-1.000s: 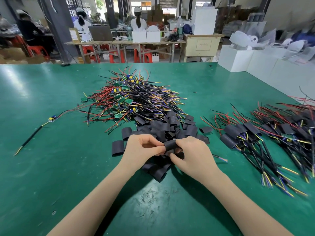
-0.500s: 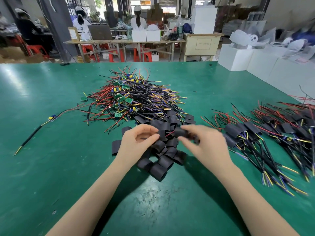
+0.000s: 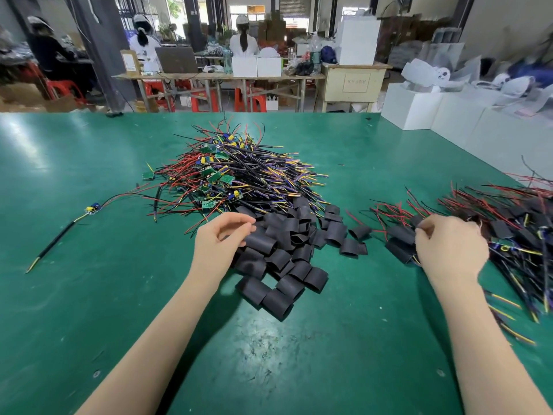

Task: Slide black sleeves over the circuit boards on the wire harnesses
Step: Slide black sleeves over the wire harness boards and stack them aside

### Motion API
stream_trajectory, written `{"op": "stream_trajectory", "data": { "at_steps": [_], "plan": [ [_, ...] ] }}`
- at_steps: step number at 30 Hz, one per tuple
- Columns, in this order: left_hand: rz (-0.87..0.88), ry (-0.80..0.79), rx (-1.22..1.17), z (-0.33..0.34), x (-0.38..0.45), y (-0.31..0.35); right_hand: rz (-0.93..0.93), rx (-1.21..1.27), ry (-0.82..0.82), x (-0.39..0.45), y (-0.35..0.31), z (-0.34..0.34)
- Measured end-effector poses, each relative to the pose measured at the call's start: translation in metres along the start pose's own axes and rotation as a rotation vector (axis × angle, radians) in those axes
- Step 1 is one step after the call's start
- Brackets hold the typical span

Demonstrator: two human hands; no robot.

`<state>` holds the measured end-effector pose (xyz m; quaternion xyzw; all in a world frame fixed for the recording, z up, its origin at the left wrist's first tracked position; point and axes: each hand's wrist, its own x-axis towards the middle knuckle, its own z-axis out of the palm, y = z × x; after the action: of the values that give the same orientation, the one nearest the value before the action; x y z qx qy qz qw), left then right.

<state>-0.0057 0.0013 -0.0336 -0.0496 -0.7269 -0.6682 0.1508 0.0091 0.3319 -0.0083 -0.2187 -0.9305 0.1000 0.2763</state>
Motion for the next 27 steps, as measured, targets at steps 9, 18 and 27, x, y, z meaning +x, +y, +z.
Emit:
{"op": "stream_trajectory", "data": {
  "at_steps": [9,18,27],
  "plan": [
    [0.061,0.202,0.179,-0.013,0.009,-0.005,-0.486,0.181,-0.245,-0.029,-0.044,0.021],
    [0.191,0.101,0.674,-0.016,0.049,-0.006,-0.486,0.163,-0.422,-0.034,-0.048,0.023],
    [0.306,-0.38,1.555,-0.003,0.118,-0.006,-0.541,0.293,-0.451,-0.043,-0.057,0.02]
  ]
}}
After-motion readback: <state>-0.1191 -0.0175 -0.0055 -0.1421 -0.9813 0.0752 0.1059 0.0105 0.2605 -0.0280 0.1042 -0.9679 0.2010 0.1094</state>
